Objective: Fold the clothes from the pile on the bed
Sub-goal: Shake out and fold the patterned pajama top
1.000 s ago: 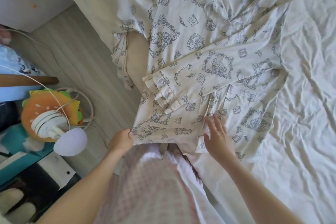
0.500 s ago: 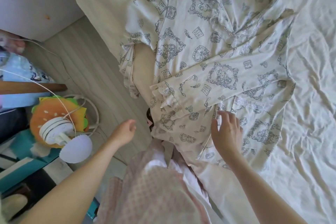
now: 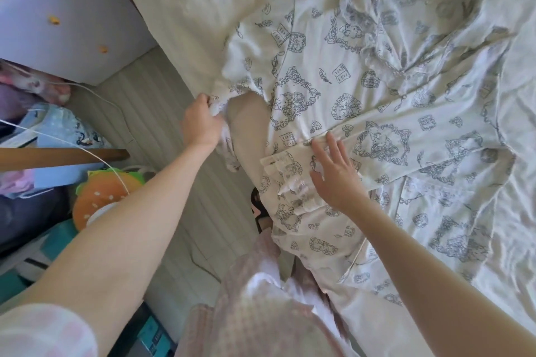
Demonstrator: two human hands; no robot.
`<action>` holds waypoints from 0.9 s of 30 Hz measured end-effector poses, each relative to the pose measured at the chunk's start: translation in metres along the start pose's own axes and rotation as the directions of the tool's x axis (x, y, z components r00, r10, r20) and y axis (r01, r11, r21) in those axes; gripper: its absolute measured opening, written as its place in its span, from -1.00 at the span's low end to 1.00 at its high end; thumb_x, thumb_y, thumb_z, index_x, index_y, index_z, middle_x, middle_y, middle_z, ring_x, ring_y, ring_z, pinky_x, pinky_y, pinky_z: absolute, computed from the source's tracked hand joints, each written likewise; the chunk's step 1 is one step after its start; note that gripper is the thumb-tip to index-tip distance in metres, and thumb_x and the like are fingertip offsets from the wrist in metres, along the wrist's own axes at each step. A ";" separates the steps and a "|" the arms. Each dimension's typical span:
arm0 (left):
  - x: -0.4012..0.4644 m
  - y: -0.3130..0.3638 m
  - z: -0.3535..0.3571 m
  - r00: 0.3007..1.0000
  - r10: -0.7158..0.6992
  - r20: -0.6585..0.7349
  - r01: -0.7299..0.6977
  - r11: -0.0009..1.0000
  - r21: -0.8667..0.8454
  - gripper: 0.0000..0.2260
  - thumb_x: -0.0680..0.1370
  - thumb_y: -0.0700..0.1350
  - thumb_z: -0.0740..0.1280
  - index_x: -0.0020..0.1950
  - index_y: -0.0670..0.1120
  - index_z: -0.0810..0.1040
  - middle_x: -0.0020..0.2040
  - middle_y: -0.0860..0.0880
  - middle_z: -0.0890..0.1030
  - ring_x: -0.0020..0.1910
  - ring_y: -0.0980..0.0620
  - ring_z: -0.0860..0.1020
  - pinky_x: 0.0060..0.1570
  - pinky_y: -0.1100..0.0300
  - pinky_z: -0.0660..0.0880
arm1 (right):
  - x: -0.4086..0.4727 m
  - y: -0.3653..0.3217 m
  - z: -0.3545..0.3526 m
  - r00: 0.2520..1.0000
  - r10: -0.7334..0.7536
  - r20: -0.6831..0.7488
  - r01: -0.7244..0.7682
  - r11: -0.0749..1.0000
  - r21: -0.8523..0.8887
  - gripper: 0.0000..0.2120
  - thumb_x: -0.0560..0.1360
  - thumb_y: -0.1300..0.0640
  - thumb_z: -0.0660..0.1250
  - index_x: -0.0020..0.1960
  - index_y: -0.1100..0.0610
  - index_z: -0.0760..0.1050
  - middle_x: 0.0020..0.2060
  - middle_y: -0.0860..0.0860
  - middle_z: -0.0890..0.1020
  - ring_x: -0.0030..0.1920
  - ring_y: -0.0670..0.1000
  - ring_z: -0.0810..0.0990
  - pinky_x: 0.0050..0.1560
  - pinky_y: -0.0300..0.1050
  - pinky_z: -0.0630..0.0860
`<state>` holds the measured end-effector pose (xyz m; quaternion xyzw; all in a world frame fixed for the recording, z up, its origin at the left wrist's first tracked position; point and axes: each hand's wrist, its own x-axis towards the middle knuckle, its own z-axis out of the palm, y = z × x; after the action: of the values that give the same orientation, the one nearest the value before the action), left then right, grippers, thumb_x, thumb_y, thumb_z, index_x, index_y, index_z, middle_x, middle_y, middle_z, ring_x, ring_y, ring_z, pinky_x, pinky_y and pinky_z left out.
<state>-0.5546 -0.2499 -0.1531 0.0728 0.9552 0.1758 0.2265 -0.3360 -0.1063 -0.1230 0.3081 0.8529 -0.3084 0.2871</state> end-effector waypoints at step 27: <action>0.015 0.002 -0.064 0.967 0.241 0.085 -0.248 0.965 0.086 -0.81 0.57 -0.04 0.27 -0.12 -0.15 0.47 -0.29 -0.07 0.52 -0.21 -0.17 0.46 -0.29 0.11 0.32 | -0.018 -0.004 -0.023 0.980 0.168 -0.107 -0.069 0.789 0.610 -0.70 0.62 0.16 0.16 0.32 0.11 0.46 0.35 -0.02 0.44 0.38 -0.04 0.37 0.30 -0.20 0.28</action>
<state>-0.5974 -0.2640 -0.1053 0.2073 0.9373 0.1533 0.2345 -0.3344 -0.0986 -0.0945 0.4594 0.7087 -0.5205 0.1255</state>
